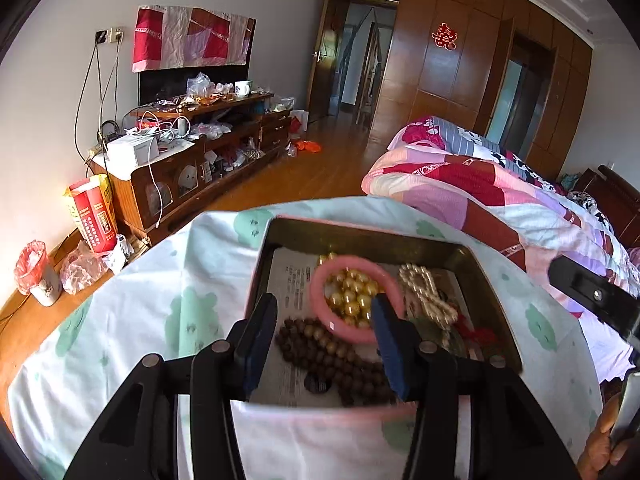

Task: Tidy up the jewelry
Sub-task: 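Open both grippers to drop the bangle and pearls into the tin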

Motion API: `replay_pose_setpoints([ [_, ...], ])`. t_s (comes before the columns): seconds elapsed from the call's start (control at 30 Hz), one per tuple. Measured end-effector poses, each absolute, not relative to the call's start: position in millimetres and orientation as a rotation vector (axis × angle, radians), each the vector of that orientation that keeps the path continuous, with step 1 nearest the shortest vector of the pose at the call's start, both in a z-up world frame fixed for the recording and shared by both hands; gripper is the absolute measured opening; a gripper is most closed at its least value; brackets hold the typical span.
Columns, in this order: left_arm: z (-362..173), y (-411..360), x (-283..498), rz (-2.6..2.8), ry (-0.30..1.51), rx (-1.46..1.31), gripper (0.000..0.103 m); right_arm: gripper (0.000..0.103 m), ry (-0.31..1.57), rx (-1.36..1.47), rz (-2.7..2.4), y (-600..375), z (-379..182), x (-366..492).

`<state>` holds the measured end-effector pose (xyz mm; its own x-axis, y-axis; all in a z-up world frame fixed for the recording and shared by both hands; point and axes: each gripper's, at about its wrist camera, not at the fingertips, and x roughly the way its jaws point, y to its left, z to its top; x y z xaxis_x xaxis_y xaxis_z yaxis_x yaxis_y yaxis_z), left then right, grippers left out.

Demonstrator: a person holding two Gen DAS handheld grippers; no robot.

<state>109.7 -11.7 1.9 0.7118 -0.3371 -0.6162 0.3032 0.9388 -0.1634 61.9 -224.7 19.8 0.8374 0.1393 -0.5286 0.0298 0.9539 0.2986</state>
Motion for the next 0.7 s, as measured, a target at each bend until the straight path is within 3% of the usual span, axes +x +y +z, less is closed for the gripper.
replay_pose_setpoints([
  [0.1,0.0,-9.0,96.6,-0.335,0.693,-0.048,0.05,0.08,0.544,0.267,-0.01,-220.8,17.2,40.3],
  [0.7,-5.4,14.4,27.3,-0.328,0.683,0.016,0.05,0.081,0.543,0.23,-0.133,-213.4,-7.1,-23.6],
])
